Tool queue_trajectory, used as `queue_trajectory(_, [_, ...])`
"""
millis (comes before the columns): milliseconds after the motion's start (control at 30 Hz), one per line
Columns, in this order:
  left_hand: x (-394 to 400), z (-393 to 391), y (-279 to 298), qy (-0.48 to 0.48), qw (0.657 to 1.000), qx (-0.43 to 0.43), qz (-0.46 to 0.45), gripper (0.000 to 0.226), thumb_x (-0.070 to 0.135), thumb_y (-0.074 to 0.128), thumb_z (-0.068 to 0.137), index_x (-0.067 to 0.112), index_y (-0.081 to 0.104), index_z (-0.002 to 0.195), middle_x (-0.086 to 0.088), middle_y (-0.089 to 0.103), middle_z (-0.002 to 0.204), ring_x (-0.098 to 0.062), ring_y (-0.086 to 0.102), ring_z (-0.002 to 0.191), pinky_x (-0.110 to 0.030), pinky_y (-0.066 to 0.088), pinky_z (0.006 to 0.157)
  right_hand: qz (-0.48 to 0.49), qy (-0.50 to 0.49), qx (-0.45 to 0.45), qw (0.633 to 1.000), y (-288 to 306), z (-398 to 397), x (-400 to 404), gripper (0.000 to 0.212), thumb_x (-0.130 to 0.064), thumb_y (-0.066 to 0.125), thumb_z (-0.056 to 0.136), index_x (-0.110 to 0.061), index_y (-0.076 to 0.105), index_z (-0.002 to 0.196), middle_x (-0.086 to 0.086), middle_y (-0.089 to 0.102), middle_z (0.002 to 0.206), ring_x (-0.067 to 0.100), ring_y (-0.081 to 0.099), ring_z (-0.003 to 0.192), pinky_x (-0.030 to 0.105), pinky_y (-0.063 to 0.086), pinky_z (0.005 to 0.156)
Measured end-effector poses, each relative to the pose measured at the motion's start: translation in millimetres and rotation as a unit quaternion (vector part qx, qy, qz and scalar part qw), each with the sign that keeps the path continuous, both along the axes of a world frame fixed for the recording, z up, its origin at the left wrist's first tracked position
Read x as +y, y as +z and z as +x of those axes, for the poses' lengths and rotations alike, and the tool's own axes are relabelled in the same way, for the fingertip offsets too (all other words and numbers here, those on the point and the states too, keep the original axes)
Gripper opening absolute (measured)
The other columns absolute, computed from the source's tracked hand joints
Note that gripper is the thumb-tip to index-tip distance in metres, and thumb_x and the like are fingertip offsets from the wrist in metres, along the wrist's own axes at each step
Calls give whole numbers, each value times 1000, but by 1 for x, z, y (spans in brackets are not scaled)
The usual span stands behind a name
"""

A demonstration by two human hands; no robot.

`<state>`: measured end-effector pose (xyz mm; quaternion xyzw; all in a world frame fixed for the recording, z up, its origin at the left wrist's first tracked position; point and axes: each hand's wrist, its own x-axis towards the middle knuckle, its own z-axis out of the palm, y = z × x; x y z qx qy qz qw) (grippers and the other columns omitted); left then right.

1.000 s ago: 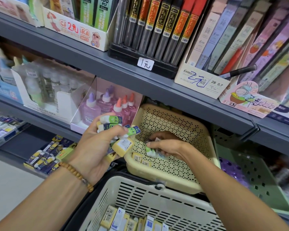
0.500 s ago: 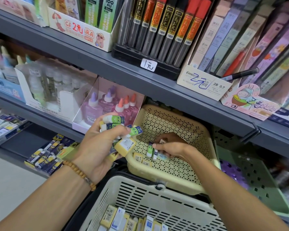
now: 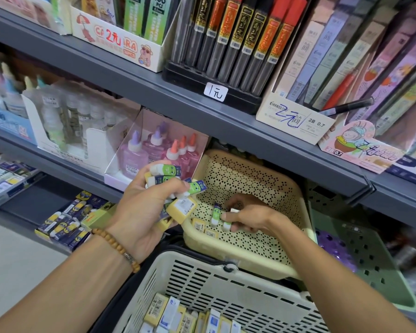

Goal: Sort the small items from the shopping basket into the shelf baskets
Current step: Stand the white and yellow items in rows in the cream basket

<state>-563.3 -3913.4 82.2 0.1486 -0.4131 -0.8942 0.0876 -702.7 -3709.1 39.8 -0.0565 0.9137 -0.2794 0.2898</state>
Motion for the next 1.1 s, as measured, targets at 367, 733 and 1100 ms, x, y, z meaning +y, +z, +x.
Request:
queue_trajectory(367, [-6,-2,-2,0,1000,7,8,36,-6,69,71,30,66,74,-2,71,71,-28,70,72,-47,56,70,22,102,52,993,-4,-7,-38,25,-26,63,93,-29,58,118,-3,66,77,10,56,62,23,41,50])
queue_trajectory(733, [-4,0,0,5,1000,2,6,35,-6,69,72,27,63,83,-2,68,69,-29,68,74,-51,55,74,-128,-11,14,992,-10,-13,-32,10,-20,54,99,-14,62,102,4,69,78,6,53,47,21,41,42])
queue_trajectory(1100, [-4,0,1,2,1000,13,14,35,-6,68,73,27,65,81,-6,69,80,-31,67,80,-47,53,75,-15,-18,185,983,-8,-35,-22,13,-27,60,95,-22,63,107,-6,59,116,15,56,106,24,43,77])
